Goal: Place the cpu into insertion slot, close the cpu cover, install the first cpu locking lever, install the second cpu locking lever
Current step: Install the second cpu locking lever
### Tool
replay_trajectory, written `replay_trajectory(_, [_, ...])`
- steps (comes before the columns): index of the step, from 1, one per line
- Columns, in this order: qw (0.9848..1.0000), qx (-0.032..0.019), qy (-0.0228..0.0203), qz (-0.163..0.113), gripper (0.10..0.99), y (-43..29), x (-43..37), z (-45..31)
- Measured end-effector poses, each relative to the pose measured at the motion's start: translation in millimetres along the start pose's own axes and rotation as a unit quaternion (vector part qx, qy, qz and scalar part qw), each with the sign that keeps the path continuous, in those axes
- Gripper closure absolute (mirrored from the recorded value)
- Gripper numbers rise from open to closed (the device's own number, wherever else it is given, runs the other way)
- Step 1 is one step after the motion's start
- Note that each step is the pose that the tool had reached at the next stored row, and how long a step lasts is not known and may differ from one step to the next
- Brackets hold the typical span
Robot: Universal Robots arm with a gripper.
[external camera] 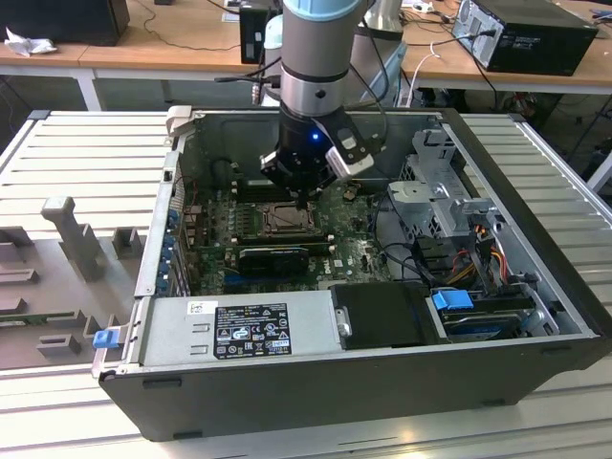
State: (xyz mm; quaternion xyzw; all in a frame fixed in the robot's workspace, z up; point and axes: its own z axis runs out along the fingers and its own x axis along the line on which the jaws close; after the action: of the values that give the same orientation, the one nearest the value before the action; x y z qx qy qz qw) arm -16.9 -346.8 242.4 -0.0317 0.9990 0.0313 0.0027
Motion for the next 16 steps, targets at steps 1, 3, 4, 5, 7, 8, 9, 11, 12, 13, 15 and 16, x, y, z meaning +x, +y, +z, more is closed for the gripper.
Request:
replay_trajectory(1, [1.0, -0.0025, 0.003, 0.0, 0.98, -8.1, 0.5, 1.7])
replay_trajectory(3, [0.9999, -0.0103, 0.0068, 0.001, 0.98, -14.8, 0.9, 3.8])
replay_trajectory(4, [0.9999, -0.0139, 0.0065, 0.001, 0.98, -17.6, 1.0, 4.1])
replay_trajectory(5, [0.9998, -0.0176, 0.0063, 0.001, 0.98, -21.0, 1.3, 4.2])
replay_trajectory(7, [0.9996, -0.0264, 0.0058, 0.001, 0.98, -24.9, 1.5, 4.0])
replay_trajectory(8, [0.9994, -0.0342, 0.0053, 0.001, 0.98, -26.6, 1.6, 3.9])
replay_trajectory(9, [0.999, -0.0444, 0.0047, 0.001, 0.98, -29.2, 1.8, 3.8])
replay_trajectory(11, [0.9988, -0.0485, 0.0044, 0.001, 0.98, -32.6, 2.0, 3.7])
replay_trajectory(12, [0.9987, -0.0503, 0.0043, 0.0, 0.98, -35.8, 2.6, 3.5])
replay_trajectory(13, [0.9987, -0.0517, 0.0043, 0.0, 0.98, -37.0, 3.1, 3.5])
replay_trajectory(15, [0.9983, -0.058, 0.0039, -0.001, 0.98, -39.4, 5.3, 3.5])
replay_trajectory(16, [0.9982, -0.0599, 0.004, -0.002, 0.98, -39.9, 7.5, 3.6])
